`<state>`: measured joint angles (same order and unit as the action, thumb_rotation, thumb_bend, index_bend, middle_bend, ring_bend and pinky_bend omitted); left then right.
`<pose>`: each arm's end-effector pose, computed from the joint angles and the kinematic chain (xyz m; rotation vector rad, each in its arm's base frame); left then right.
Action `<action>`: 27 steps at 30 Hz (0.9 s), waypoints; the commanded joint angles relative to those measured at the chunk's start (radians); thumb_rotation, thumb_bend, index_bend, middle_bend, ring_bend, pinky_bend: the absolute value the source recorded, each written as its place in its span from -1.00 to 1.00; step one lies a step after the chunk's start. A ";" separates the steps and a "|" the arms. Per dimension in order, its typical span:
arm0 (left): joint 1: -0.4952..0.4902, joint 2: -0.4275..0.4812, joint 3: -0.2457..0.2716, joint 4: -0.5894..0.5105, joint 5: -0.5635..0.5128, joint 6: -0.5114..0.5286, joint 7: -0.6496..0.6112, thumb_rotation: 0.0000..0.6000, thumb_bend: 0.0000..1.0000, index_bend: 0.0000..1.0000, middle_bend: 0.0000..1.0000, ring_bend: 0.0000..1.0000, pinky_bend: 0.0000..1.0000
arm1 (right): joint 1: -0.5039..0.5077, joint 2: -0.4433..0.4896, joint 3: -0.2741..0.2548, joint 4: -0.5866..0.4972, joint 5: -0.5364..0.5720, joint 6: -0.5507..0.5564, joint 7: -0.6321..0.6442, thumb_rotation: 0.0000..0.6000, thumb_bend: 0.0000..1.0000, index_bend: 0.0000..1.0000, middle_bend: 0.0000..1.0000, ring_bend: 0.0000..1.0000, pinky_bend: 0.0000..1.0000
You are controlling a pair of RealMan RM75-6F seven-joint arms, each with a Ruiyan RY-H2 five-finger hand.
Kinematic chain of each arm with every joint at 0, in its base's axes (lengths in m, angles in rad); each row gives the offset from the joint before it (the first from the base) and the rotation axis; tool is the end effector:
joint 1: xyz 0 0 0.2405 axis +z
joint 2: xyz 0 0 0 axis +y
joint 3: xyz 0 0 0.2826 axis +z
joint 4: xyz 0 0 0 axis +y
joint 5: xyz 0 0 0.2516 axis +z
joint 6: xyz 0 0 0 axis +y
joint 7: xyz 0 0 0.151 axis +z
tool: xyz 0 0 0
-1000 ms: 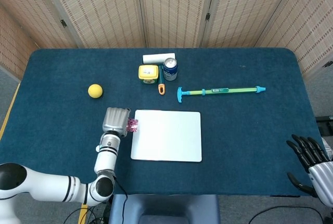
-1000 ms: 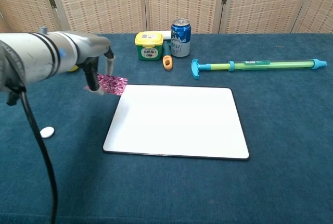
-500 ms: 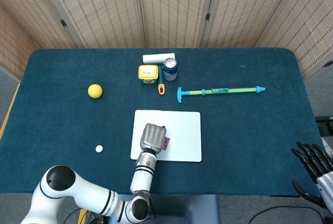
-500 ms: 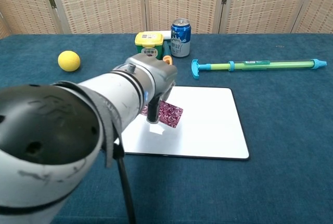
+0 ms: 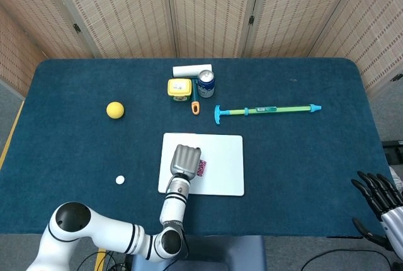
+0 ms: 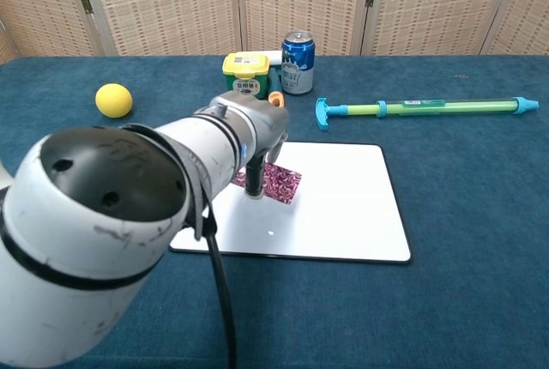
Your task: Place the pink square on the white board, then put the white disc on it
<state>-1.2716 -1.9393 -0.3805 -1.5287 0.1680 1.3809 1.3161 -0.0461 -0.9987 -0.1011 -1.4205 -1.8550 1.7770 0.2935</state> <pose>0.0240 0.3451 -0.1466 -1.8800 -0.7671 -0.4058 -0.3646 -0.1018 0.1895 1.5999 -0.8268 1.0729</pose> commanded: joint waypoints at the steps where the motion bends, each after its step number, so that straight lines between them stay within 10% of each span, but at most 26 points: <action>1: 0.010 0.006 -0.004 0.017 -0.010 -0.022 -0.001 1.00 -0.43 -0.26 1.00 1.00 1.00 | 0.002 0.000 0.002 -0.008 0.007 -0.009 -0.011 1.00 -0.52 -1.00 -1.00 -1.00 -1.00; 16: 0.060 0.071 0.009 -0.128 0.051 0.014 -0.048 1.00 -0.43 -0.49 1.00 1.00 1.00 | 0.002 0.001 0.002 -0.011 0.011 -0.011 -0.019 1.00 -0.52 -1.00 -1.00 -1.00 -1.00; 27: 0.332 0.370 0.223 -0.499 0.173 0.162 -0.236 1.00 -0.43 -0.30 1.00 1.00 1.00 | -0.002 -0.009 -0.003 -0.020 -0.016 -0.005 -0.076 1.00 -0.51 -1.00 -1.00 -1.00 -1.00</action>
<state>-1.0182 -1.6396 -0.2301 -1.9765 0.3017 1.5176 1.1529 -0.0482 -1.0047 -0.1019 -1.4366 -1.8649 1.7738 0.2270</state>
